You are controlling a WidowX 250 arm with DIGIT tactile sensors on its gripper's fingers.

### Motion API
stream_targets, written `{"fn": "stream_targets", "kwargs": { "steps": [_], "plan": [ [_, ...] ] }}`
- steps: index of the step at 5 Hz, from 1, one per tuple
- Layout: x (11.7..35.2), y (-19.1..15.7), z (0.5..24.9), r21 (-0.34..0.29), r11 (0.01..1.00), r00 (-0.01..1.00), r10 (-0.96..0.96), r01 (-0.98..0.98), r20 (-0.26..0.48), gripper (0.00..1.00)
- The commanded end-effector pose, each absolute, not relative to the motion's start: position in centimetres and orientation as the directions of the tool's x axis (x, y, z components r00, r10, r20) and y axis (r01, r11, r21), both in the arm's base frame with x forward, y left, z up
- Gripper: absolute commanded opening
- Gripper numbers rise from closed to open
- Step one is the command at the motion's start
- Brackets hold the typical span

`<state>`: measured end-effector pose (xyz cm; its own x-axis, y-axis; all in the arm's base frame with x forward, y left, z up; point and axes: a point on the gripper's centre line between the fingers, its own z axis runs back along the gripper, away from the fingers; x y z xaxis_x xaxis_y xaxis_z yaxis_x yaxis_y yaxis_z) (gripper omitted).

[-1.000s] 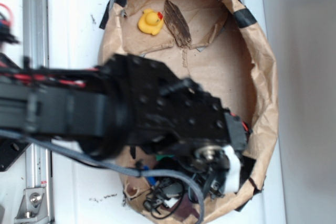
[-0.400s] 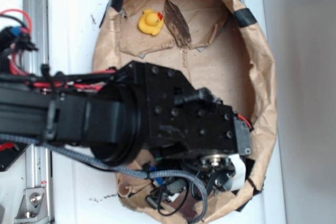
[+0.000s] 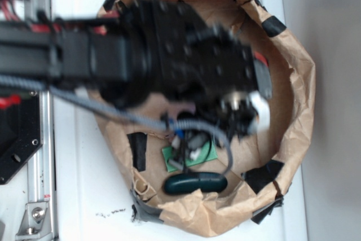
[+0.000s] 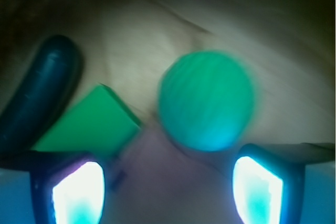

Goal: Grab the plastic pickle.

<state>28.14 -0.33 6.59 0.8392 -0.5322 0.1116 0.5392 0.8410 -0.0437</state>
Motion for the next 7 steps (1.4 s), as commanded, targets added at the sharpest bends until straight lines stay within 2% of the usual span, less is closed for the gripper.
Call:
{"fn": "stream_targets", "kwargs": {
  "steps": [1, 2, 5, 6, 7],
  "plan": [
    [27.6, -4.4, 11.2, -0.013, 0.798, 0.774, -0.582, 0.603, 0.249, 1.00],
    [27.1, -5.9, 11.9, -0.011, 0.784, 0.759, -0.597, 0.621, 0.261, 1.00],
    [27.2, -4.0, 13.6, 0.005, 0.807, 0.774, -0.567, 0.590, 0.281, 1.00],
    [27.3, -4.4, 12.6, 0.001, 0.800, 0.769, -0.578, 0.601, 0.272, 1.00],
    [27.2, -5.6, 10.2, 0.004, 0.767, 0.739, -0.621, 0.642, 0.261, 1.00]
  ]
}}
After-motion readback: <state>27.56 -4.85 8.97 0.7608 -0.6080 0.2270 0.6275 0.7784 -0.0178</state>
